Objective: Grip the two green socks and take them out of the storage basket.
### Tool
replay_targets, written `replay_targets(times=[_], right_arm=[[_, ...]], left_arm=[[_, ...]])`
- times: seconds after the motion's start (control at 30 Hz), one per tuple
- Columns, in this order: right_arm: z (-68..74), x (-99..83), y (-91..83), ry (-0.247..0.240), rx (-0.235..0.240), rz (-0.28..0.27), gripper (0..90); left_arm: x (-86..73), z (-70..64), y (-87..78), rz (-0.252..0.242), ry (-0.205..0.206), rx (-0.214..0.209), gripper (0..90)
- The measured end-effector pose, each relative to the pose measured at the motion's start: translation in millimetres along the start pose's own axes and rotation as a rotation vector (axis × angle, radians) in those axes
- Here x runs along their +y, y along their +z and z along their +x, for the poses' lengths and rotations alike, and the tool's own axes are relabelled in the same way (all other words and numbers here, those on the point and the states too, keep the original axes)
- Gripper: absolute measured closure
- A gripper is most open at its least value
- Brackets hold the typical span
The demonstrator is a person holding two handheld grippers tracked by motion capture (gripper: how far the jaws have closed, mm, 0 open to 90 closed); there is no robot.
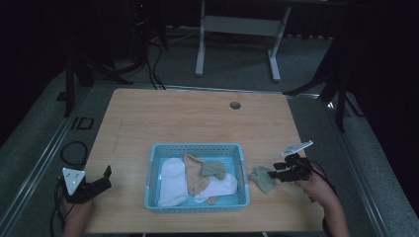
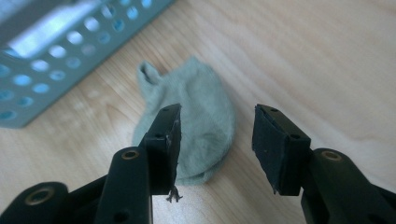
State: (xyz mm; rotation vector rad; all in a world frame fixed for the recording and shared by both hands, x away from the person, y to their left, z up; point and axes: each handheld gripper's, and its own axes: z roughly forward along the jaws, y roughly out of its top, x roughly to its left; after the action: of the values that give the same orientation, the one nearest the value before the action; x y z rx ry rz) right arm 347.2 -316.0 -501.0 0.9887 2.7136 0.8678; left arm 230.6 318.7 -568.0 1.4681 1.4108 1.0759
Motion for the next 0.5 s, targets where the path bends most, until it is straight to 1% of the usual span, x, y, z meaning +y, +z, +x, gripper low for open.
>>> replay_targets(times=[0.13,0.2,0.27,0.3,0.33,0.5], right_arm=[[5.5,14.4,-11.9,-0.046,-0.016,0.005,51.6],[8.8,23.4,-16.9,-0.065,-0.015,0.012,51.1],[11.6,30.3,-20.0,-0.088,-0.014,0.013,51.1],[11.6,30.3,-20.0,-0.088,-0.014,0.013,51.1],[15.7,39.3,-23.4,-0.105,-0.008,0.008,51.1],[24.9,57.4,-26.8,-0.145,-0.005,0.012,51.1]], left_arm=[[0.0,0.0,0.0,0.000,0.000,0.000,0.3],[0.0,0.1,0.0,0.001,-0.001,0.000,0.4],[0.0,0.0,0.0,0.000,0.000,0.000,0.3],[0.0,0.0,0.0,0.000,0.000,0.000,0.3],[0.0,0.0,-0.1,0.000,0.000,0.000,0.3],[-0.1,-0.1,-0.1,-0.001,0.000,0.000,0.3]])
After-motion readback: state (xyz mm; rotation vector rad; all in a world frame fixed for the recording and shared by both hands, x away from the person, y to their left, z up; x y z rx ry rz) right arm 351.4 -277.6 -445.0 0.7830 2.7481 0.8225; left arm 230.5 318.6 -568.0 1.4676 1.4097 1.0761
